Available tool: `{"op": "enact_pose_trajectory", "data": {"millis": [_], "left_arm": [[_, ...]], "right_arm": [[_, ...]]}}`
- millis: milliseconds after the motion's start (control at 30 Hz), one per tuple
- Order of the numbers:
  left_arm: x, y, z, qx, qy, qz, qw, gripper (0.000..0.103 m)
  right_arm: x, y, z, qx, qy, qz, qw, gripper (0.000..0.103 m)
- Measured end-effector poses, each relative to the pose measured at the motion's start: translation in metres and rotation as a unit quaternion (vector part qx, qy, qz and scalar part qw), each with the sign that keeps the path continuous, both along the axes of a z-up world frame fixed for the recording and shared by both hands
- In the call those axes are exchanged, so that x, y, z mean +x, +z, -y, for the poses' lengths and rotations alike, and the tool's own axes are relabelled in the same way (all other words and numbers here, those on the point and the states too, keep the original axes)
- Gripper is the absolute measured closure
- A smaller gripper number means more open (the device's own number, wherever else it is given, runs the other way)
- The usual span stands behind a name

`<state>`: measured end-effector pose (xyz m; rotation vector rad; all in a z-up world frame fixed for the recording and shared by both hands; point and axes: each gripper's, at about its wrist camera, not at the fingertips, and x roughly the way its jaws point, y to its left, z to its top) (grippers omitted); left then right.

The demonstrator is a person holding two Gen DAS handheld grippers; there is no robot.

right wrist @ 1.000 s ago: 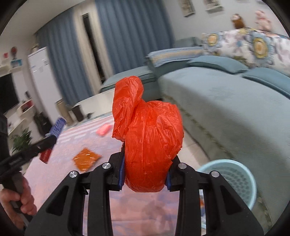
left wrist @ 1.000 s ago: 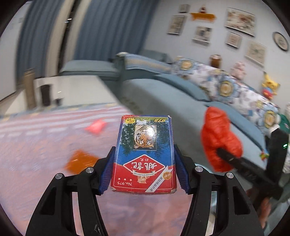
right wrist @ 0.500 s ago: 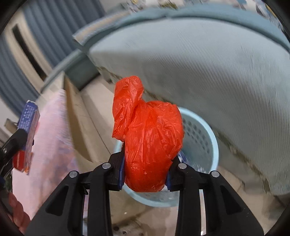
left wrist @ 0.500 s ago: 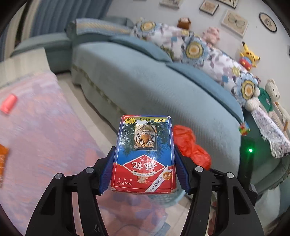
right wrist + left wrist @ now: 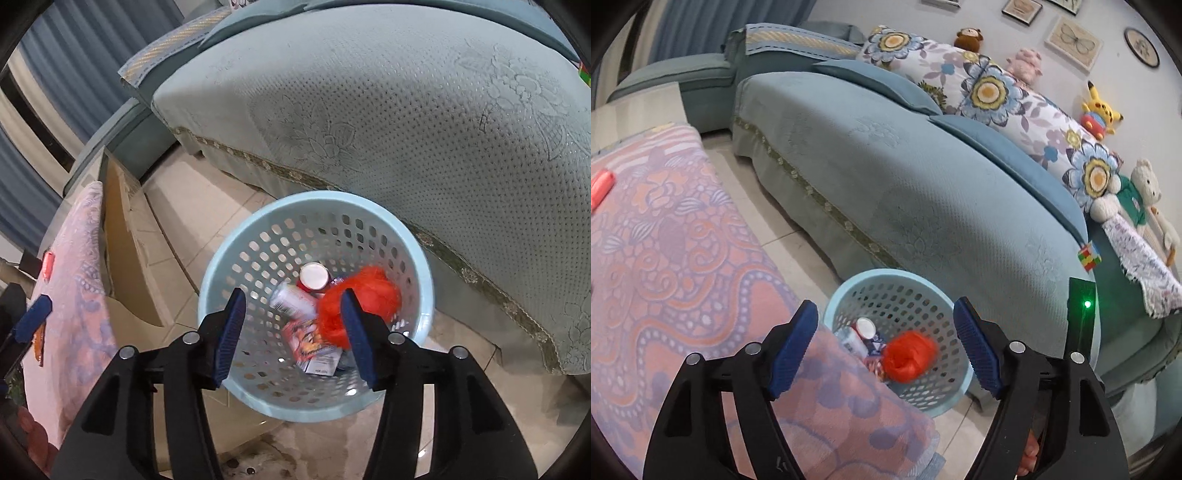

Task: Collect trash
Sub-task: 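Carry the card box and red bag to the basket and open both tools, then pinch the orange wrapper with the left tool and lift it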

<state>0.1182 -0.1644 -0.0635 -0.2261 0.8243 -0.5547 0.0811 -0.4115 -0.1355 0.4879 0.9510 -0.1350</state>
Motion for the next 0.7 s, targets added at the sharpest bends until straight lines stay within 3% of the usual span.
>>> {"op": "enact_pose_trajectory", "data": {"millis": [167, 333, 533, 700], "left_arm": [[-0.011, 0.016, -0.013, 0.006, 0.005, 0.02, 0.9998, 0.029], [-0.021, 0.04, -0.049, 0.004, 0.04, 0.043, 0.9983, 0.029], [-0.033, 0.064, -0.118, 0.003, 0.113, 0.057, 0.9919, 0.029], [-0.04, 0.068, -0.172, 0.011, 0.18, 0.052, 0.9823, 0.029]], "right_arm": [[-0.003, 0.024, -0.01, -0.006, 0.022, 0.036, 0.999, 0.053], [-0.004, 0.058, -0.044, -0.026, 0.069, 0.081, 0.994, 0.053], [0.006, 0.104, -0.11, -0.041, 0.146, 0.137, 0.979, 0.053], [0.018, 0.124, -0.171, -0.051, 0.205, 0.166, 0.963, 0.053]]}}
